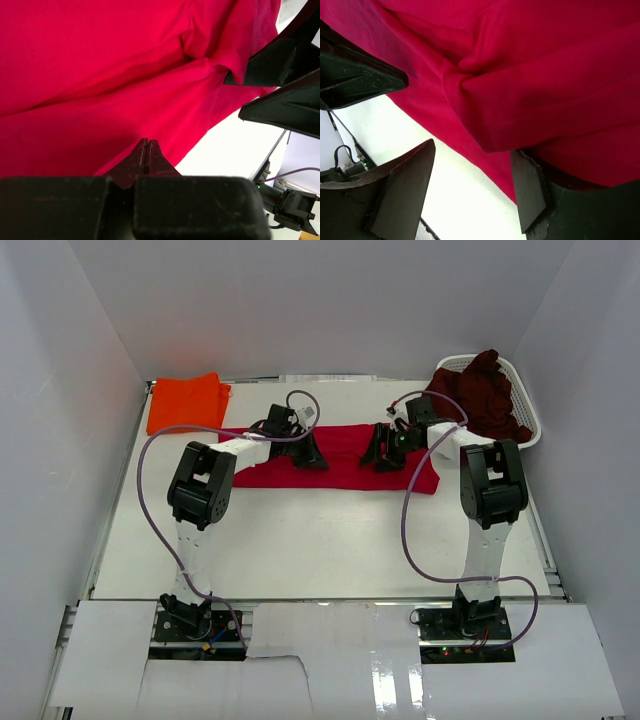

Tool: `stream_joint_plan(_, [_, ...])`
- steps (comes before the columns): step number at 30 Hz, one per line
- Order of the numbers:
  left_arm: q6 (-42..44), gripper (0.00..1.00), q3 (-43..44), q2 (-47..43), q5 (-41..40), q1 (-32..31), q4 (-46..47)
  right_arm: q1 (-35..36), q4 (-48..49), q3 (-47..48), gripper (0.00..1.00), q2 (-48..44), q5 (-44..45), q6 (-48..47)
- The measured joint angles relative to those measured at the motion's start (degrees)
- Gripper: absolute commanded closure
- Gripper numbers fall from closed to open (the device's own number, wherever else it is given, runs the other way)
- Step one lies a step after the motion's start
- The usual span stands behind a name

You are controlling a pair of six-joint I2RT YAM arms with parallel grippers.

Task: Fold and stack the t-shirts
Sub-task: Fold the other side of the tshirt into a rectangle

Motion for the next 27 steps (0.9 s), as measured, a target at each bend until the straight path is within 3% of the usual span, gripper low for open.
stream_joint_plan(4, [0.4, 1.00, 0.0, 0.3, 0.0, 0.0, 0.0, 0.0, 0.6, 1.3, 0.42, 1.4, -0.2, 0.8])
stream_joint_plan(18, [1.1, 1.00, -1.8, 0.3, -0.1, -0.1, 0.5, 0.0, 1.8, 6.3, 0.42, 3.2, -0.2, 2.2])
stream_joint_plan(27, [1.7, 1.00, -1.8, 0.3, -0.1, -0.4, 0.4, 0.0, 2.1, 17.8, 0.41, 12.9, -0.4, 2.6])
